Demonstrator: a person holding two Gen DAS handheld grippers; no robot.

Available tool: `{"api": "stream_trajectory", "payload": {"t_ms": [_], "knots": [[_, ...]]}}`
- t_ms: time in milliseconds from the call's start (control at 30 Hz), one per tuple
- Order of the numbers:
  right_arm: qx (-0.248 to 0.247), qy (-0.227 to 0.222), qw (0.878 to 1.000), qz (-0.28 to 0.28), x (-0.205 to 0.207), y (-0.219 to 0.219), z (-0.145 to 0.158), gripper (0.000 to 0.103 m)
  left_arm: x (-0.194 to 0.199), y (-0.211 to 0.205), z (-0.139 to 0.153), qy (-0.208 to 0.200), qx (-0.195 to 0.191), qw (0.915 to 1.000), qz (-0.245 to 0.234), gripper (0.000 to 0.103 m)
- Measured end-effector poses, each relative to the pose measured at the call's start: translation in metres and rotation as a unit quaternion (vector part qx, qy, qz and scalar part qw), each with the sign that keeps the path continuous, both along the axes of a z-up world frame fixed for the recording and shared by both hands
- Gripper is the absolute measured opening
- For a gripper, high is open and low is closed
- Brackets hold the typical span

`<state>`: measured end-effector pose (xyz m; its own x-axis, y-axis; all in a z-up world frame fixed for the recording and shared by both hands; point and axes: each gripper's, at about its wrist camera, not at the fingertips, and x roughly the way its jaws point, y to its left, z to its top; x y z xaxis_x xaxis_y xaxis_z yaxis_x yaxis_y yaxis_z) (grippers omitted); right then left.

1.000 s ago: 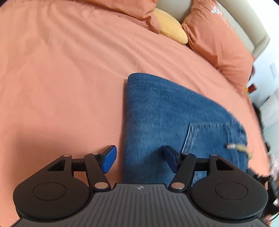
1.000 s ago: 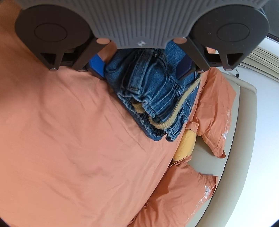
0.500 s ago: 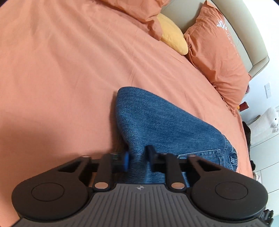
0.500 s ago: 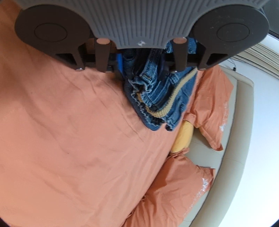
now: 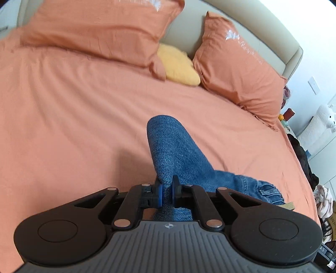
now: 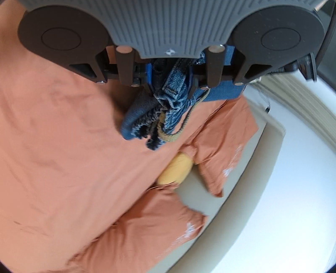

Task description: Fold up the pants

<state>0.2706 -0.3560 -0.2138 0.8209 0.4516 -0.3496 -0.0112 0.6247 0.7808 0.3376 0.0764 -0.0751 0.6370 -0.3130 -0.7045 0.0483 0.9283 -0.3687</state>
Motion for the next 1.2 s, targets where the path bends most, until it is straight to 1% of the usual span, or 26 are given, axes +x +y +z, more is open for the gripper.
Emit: {"api": "stream_trajectory", "payload": {"t_ms": [67,167,233,333,400,500,600,667,800,933,1000,1067,1200], "knots": [[0.005,-0.005,1.000,0.014,-0.004,0.016,0.010,0.027,-0.010,0.015,0.020,-0.010,0.021,0.9997,-0.002,0.008],[0.010,-0.016,0.999,0.038,-0.007,0.051,0.025,0.027,-0.027,0.045,0.041,-0.022,0.046,0.9987,0.005,0.008],[0.006,-0.025,0.998,0.057,-0.007,0.081,0.035,0.027,-0.037,0.069,0.047,-0.024,0.061,0.9977,0.018,0.008],[0.001,-0.030,0.996,0.089,-0.004,0.131,0.045,0.027,-0.050,0.109,0.044,-0.020,0.086,0.9953,0.040,0.008],[-0.009,-0.030,0.993,0.111,0.000,0.166,0.049,0.026,-0.055,0.136,0.037,-0.014,0.094,0.9940,0.054,0.008],[-0.027,-0.024,0.989,0.141,0.004,0.215,0.048,0.026,-0.063,0.176,0.028,-0.007,0.094,0.9928,0.074,0.008],[-0.055,-0.007,0.984,0.168,0.004,0.255,0.041,0.026,-0.066,0.209,0.013,0.002,0.080,0.9932,0.085,0.008],[-0.072,0.012,0.980,0.183,0.001,0.273,0.030,0.026,-0.065,0.227,-0.005,0.014,0.066,0.9940,0.086,0.008],[-0.113,0.060,0.972,0.198,-0.008,0.295,0.008,0.026,-0.062,0.249,-0.049,0.035,0.049,0.9943,0.088,0.008],[-0.146,0.104,0.965,0.190,-0.012,0.300,-0.017,0.026,-0.058,0.274,-0.089,0.052,0.024,0.9940,0.093,0.009],[-0.150,0.116,0.965,0.183,-0.012,0.302,-0.028,0.026,-0.056,0.277,-0.099,0.051,0.018,0.9947,0.087,0.010],[-0.163,0.120,0.963,0.178,-0.011,0.304,-0.035,0.028,-0.053,0.278,-0.106,0.052,0.021,0.9952,0.080,0.011],[-0.190,0.126,0.958,0.171,-0.003,0.315,-0.036,0.029,-0.050,0.279,-0.110,0.056,0.031,0.9951,0.075,0.015]]}}
